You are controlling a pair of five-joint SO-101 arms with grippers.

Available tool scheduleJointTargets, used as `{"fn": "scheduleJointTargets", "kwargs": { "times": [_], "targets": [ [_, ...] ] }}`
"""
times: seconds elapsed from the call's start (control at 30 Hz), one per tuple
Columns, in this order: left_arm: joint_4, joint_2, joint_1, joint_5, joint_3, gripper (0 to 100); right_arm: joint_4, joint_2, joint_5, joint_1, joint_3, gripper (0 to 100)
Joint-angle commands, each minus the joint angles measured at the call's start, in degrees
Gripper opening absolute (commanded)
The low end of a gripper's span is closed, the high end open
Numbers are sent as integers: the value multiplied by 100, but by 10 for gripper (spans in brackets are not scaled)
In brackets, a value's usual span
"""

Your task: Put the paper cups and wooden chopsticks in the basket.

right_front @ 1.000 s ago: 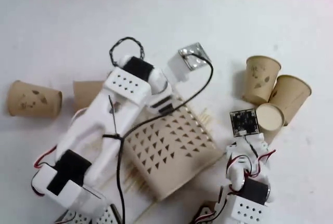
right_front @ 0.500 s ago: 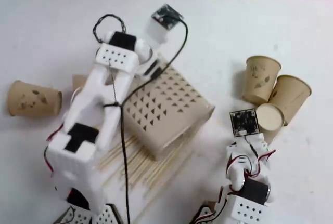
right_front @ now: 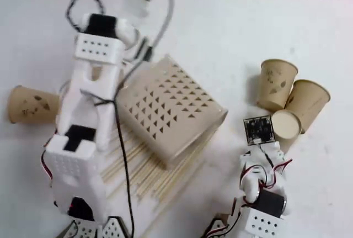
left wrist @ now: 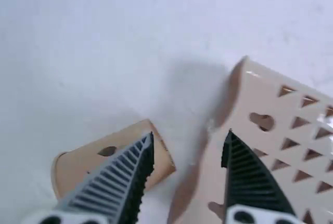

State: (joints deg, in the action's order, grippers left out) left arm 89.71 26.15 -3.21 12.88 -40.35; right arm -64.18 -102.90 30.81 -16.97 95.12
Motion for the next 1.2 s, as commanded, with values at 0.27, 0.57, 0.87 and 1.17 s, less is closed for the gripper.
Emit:
{"fn": "scheduleJointTargets", "kwargs": {
  "times": [0.27,0.57,0.87,1.17],
  "targets": [
    [-396,1429,611,1468,-53,226,-48,-40,53,40,-9,18],
    [237,1437,4,2154,-62,226,-48,-40,53,40,-9,18],
    [1257,1077,-822,1802,-589,226,-48,-40,53,40,-9,18],
    [1266,198,-2176,1582,360,226,-48,-40,53,40,-9,18]
  ]
}}
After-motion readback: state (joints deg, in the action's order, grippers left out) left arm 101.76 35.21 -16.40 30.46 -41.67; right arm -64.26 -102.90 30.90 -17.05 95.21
